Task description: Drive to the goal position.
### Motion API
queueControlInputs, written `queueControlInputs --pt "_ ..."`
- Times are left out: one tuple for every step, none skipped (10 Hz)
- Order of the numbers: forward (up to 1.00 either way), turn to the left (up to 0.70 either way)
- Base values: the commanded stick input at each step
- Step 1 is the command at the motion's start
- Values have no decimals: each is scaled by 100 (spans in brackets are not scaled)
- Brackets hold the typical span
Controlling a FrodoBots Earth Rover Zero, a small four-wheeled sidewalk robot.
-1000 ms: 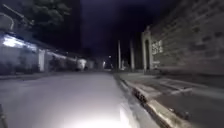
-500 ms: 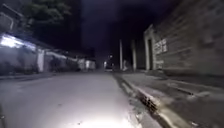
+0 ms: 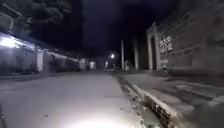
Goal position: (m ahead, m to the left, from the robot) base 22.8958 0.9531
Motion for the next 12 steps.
queueControlInputs --pt "70 0" --pt "70 0" --pt "70 0" --pt "70 0" --pt "70 0" --pt "70 0" --pt "70 0" --pt "70 0" --pt "70 0" --pt "70 0" --pt "70 0" --pt "70 0"
